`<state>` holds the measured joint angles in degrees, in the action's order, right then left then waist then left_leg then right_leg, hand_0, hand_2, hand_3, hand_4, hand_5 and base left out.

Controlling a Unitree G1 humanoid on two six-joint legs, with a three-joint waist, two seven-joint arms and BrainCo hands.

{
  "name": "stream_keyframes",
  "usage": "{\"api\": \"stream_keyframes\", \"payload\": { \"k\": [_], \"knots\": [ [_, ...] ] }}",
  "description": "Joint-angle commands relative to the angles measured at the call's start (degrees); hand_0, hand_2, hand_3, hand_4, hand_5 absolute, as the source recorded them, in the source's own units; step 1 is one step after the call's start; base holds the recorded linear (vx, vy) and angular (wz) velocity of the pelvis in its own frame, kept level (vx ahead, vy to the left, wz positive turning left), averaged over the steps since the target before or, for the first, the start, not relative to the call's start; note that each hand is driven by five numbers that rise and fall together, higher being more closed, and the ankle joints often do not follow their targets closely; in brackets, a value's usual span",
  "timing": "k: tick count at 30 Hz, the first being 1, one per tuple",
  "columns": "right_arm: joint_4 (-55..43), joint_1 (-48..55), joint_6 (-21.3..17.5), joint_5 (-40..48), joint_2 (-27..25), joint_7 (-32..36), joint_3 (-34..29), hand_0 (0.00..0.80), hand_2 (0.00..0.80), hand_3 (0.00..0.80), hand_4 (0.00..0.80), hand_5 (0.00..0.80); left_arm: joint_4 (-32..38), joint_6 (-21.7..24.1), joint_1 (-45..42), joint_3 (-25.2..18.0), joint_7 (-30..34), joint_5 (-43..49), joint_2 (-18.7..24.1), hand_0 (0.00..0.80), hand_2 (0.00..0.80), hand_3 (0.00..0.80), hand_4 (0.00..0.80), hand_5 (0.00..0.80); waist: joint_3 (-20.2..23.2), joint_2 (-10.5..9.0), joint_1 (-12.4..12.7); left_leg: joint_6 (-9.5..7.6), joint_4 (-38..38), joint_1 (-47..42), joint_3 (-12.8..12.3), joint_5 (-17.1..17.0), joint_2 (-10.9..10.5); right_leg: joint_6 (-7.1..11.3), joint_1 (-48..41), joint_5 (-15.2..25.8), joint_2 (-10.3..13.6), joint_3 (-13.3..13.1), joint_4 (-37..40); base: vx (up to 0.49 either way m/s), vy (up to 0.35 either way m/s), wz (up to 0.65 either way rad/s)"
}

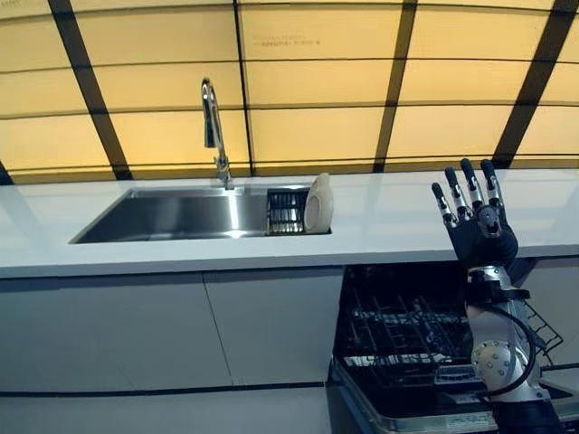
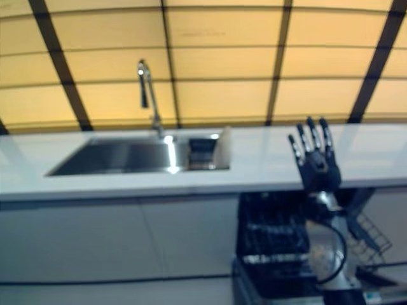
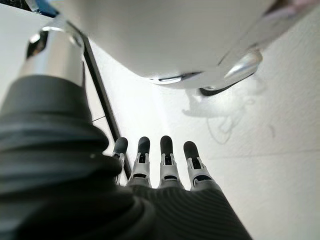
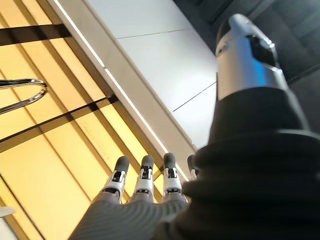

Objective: Take plates into dishwasher

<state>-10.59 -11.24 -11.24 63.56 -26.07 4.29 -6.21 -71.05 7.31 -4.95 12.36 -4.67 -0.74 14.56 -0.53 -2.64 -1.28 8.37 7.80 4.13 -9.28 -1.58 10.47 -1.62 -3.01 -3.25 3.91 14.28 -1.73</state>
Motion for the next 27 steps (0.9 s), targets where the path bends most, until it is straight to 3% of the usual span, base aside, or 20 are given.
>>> {"api": "stream_keyframes", "payload": {
  "k": [1, 4, 8, 12, 16, 17, 19, 21, 24, 25, 27],
  "knots": [
    [-0.45, -5.16, -3.12, -2.63, -1.71, 0.89, 0.32, 0.0, 0.0, 0.0, 0.0, 0.0, -0.42, -1.28, 1.13, 0.46, -1.7, 0.98, 1.43, 0.0, 0.0, 0.0, 0.0, 0.0, -2.23, 0.04, 3.04, 0.66, -7.99, 0.97, 0.74, -10.3, 1.46, 4.82, -5.33, 4.03, 0.87, -2.6, 6.36, 0.15, 0.131, -0.01],
    [-0.56, -4.27, -2.51, -1.95, -1.81, 2.53, -0.19, 0.0, 0.0, 0.0, 0.0, 0.0, -1.61, 0.06, 0.43, -0.05, -1.56, -0.01, 0.91, 0.0, 0.0, 0.0, 0.0, 0.0, -2.78, 0.74, 3.09, 0.77, -10.43, 2.12, 2.35, -13.14, 2.21, 4.69, -6.75, 3.02, 0.48, -5.22, 6.46, 0.203, 0.181, -0.19],
    [-0.33, -3.13, -1.01, -1.13, -2.34, 4.5, -1.16, 0.0, 0.0, 0.0, 0.0, 0.0, -2.23, 0.84, -0.57, -0.24, -0.83, -0.45, 0.42, 0.0, 0.0, 0.0, 0.0, 0.0, -2.45, 1.16, 3.29, 0.69, -11.22, 3.07, 4.1, -13.4, 2.87, 4.75, -8.61, 1.41, 0.86, -7.29, 6.46, 0.233, 0.249, -0.54],
    [0.36, -2.21, -0.8, -0.44, -3.2, 4.79, -2.08, 0.0, 0.0, 0.0, 0.0, 0.0, -2.9, 1.0, -0.16, 0.11, -0.59, -0.28, 0.11, 0.0, 0.0, 0.0, 0.0, 0.0, -1.83, 0.59, 3.26, -0.21, -10.15, 2.3, 1.91, -9.36, 2.42, 5.98, -9.84, 0.4, 3.02, -6.05, 5.52, 0.212, 0.268, -0.24],
    [0.72, -0.71, -2.32, -0.59, -2.2, 5.07, -3.27, 0.0, 0.0, 0.0, 0.0, 0.0, -1.54, 1.05, 2.32, 0.39, -0.75, -0.41, 0.95, 0.0, 0.0, 0.0, 0.0, 0.0, -1.53, -0.74, 3.98, -2.6, -5.02, 4.22, 3.25, -5.47, -1.36, 8.45, -9.82, -0.93, 6.33, -6.03, -0.38, 0.151, 0.273, -0.02],
    [0.77, -0.55, -2.6, -0.5, -2.03, 5.22, -3.33, 0.0, 0.0, 0.0, 0.0, 0.0, -1.4, 1.09, 2.64, 0.49, -0.84, -0.41, 1.06, 0.0, 0.0, 0.0, 0.0, 0.0, -1.55, -0.94, 3.99, -3.04, -4.88, 4.17, 3.4, -5.19, -1.96, 8.89, -9.42, -0.14, 6.91, -6.04, -1.75, 0.123, 0.274, 0.02],
    [1.04, -0.18, -3.62, -0.68, -0.96, 5.74, -3.46, 0.0, 0.0, 0.0, 0.0, 0.0, -1.22, 0.43, 3.92, 1.19, -0.99, -0.32, 1.8, 0.0, 0.0, 0.0, 0.0, 0.0, -1.52, -1.87, 3.8, -5.25, -5.24, 3.32, 3.96, -4.36, -4.9, 10.38, -7.12, 5.7, 9.82, -7.18, -8.68, 0.119, 0.281, -0.03],
    [1.03, 0.08, -4.25, -1.35, -0.24, 5.65, -3.5, 0.0, 0.0, 0.0, 0.0, 0.0, -1.34, 0.25, 4.35, 1.85, -0.96, -0.18, 2.19, 0.0, 0.0, 0.0, 0.0, 0.0, -1.31, -2.0, 3.64, -6.6, -5.56, 2.68, 4.23, -3.76, -6.65, 10.67, -6.07, 9.76, 11.21, -8.04, -13.19, 0.129, 0.285, -0.06],
    [0.86, 0.26, -4.5, -2.3, 0.66, 5.14, -3.7, 0.0, 0.0, 0.0, 0.0, 0.0, -1.54, 0.37, 4.52, 2.65, -1.01, -0.73, 2.53, 0.0, 0.0, 0.0, 0.0, 0.0, -0.9, -1.31, 3.44, -8.46, -6.62, 0.95, 4.6, -3.17, -8.36, 11.18, -3.4, 15.08, 12.61, -9.26, -21.89, 0.141, 0.294, 0.03],
    [0.9, 0.16, -4.6, -2.69, 1.04, 4.83, -3.58, 0.0, 0.0, 0.0, 0.0, 0.0, -1.5, 0.07, 4.49, 2.91, -1.12, -1.12, 2.79, 0.0, 0.0, 0.0, 0.0, 0.0, -0.91, 0.04, 3.21, -9.53, -7.54, -1.05, 5.4, -2.55, -8.76, 11.25, -0.14, 17.84, 13.12, -9.82, -29.27, 0.159, 0.321, -0.06],
    [1.81, -1.38, -4.44, -2.49, 0.6, 4.28, -2.66, 0.0, 0.0, 0.0, 0.0, 0.0, -1.38, -1.04, 4.05, 2.88, -1.2, -2.22, 3.42, 0.0, 0.0, 0.0, 0.0, 0.0, -1.19, 1.41, 3.27, -10.22, -8.53, -3.43, 6.02, -1.79, -9.13, 11.11, 4.24, 18.68, 13.54, -9.95, -35.02, 0.182, 0.295, 0.03]
  ]
}}
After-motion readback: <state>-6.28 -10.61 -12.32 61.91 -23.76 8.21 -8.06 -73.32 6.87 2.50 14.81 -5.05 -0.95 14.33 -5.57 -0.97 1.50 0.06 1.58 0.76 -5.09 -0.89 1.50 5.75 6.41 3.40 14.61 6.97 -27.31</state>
